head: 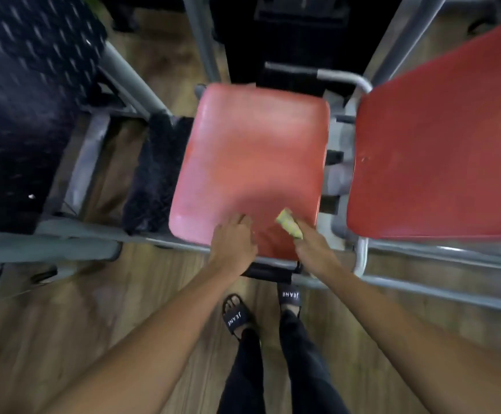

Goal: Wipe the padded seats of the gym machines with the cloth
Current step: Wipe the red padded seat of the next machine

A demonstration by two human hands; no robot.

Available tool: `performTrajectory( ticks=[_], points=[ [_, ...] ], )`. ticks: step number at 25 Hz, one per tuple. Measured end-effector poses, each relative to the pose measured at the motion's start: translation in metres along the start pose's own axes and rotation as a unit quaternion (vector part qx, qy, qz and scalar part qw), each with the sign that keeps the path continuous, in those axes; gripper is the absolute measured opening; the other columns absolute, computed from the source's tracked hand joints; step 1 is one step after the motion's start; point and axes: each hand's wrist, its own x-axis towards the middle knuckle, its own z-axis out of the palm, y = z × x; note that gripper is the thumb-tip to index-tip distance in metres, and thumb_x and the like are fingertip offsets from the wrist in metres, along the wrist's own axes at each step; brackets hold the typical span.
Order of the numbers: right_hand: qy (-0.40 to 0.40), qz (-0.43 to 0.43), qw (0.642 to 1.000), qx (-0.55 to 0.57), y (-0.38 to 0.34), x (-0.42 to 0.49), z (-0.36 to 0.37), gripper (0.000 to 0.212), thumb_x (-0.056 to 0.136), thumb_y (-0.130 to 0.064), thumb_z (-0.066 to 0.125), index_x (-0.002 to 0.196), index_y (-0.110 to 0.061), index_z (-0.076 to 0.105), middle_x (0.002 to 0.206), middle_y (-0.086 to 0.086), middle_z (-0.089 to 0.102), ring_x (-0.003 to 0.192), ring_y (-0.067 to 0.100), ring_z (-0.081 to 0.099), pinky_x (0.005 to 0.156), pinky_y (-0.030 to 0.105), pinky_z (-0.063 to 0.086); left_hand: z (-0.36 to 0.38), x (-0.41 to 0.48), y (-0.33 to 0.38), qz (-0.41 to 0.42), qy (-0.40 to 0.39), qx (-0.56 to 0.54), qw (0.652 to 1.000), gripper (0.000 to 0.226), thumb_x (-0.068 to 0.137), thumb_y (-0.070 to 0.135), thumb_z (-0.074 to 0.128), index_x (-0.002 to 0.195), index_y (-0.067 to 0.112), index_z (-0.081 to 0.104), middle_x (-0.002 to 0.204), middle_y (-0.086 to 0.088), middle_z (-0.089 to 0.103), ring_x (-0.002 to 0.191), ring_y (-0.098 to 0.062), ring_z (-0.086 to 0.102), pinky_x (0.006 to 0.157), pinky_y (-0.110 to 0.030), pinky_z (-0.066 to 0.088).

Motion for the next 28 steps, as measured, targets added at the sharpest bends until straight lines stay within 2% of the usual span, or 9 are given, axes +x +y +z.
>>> performTrajectory(
  ticks=[2,5,7,9,11,12,16,21,28],
  points=[
    [-0.015,-0.061,0.993,-0.098,0.026,0.028,0.011,0.073,0.087,0.009,0.037,0.151,-0.026,0.029,0.153,0.003,0.035,0.143,0.023,0.029,0.117,0.032,0.024,0.035,0.020,-0.007,-0.034,-0.006,-0.018,0.999,0.053,0.084,0.009,0.054,0.137,0.013,0.049,0.138,-0.005,0.050,0.124,-0.028,0.046,0.100,-0.039,0.039],
    [-0.093,-0.134,0.946,-0.282,0.060,0.060,0.020,0.082,0.085,0.012,0.035,0.155,-0.022,0.011,0.164,0.000,0.003,0.152,0.023,-0.002,0.123,0.034,0.000,0.075,0.048,-0.016,-0.072,0.006,-0.024,0.997,0.062,0.086,0.006,0.054,0.145,0.010,0.037,0.151,-0.009,0.037,0.138,-0.027,0.034,0.116,-0.042,0.029],
    [-0.136,-0.191,0.890,-0.392,0.080,0.075,0.023,0.081,0.089,-0.003,0.041,0.155,-0.021,-0.002,0.163,0.000,-0.015,0.150,0.022,-0.017,0.122,0.036,-0.009,0.091,0.063,-0.024,-0.085,0.025,-0.029,0.996,0.066,0.088,0.003,0.049,0.150,0.013,0.028,0.158,-0.009,0.024,0.146,-0.026,0.021,0.120,-0.044,0.020],
    [-0.141,-0.245,0.852,-0.440,0.096,0.084,0.025,0.080,0.094,-0.039,0.041,0.156,-0.021,-0.007,0.161,0.000,-0.022,0.148,0.021,-0.022,0.122,0.042,-0.008,0.103,0.079,-0.034,-0.075,0.057,-0.027,0.995,0.062,0.094,0.006,0.042,0.152,0.014,0.024,0.161,-0.008,0.016,0.150,-0.026,0.011,0.123,-0.044,0.012],
    [-0.126,-0.263,0.846,-0.447,0.110,0.092,0.026,0.085,0.091,-0.068,0.028,0.156,-0.023,-0.005,0.162,0.000,-0.020,0.149,0.020,-0.020,0.122,0.044,-0.006,0.115,0.097,-0.044,-0.049,0.086,-0.004,0.995,0.054,0.101,0.018,0.034,0.153,0.015,0.022,0.162,-0.007,0.015,0.150,-0.026,0.008,0.123,-0.046,0.009],
    [-0.111,-0.274,0.840,-0.454,0.115,0.094,0.028,0.085,0.092,-0.071,0.024,0.156,-0.023,-0.003,0.163,0.000,-0.016,0.150,0.021,-0.017,0.122,0.044,-0.003,0.120,0.105,-0.047,-0.039,0.093,0.013,0.995,0.053,0.102,0.024,0.030,0.153,0.016,0.019,0.162,-0.007,0.014,0.150,-0.026,0.007,0.123,-0.047,0.008],
    [0.007,-0.323,0.817,-0.477,0.128,0.100,0.042,0.063,0.102,-0.054,0.025,0.156,-0.022,0.016,0.164,0.005,0.008,0.151,0.024,0.006,0.122,0.046,0.014,0.135,0.118,-0.058,-0.036,0.105,0.052,0.992,0.054,0.104,0.033,0.022,0.155,0.019,0.013,0.163,-0.005,0.010,0.151,-0.024,0.003,0.123,-0.048,0.003],
    [0.071,-0.327,0.822,-0.460,0.132,0.108,0.048,0.060,0.102,-0.051,0.033,0.154,-0.022,0.023,0.162,0.004,0.019,0.150,0.024,0.017,0.120,0.046,0.022,0.136,0.118,-0.059,-0.035,0.111,0.039,0.992,0.054,0.104,0.035,0.024,0.155,0.019,0.014,0.163,-0.004,0.011,0.151,-0.025,0.004,0.122,-0.049,0.003],
    [0.109,-0.282,0.851,-0.429,0.121,0.128,0.045,0.060,0.102,-0.051,0.033,0.154,-0.023,0.020,0.163,0.002,0.016,0.151,0.021,0.011,0.122,0.045,0.012,0.134,0.117,-0.057,-0.038,0.110,0.034,0.993,0.054,0.104,0.035,0.025,0.154,0.019,0.015,0.163,-0.005,0.011,0.151,-0.027,0.005,0.122,-0.048,0.002]
  ],
)
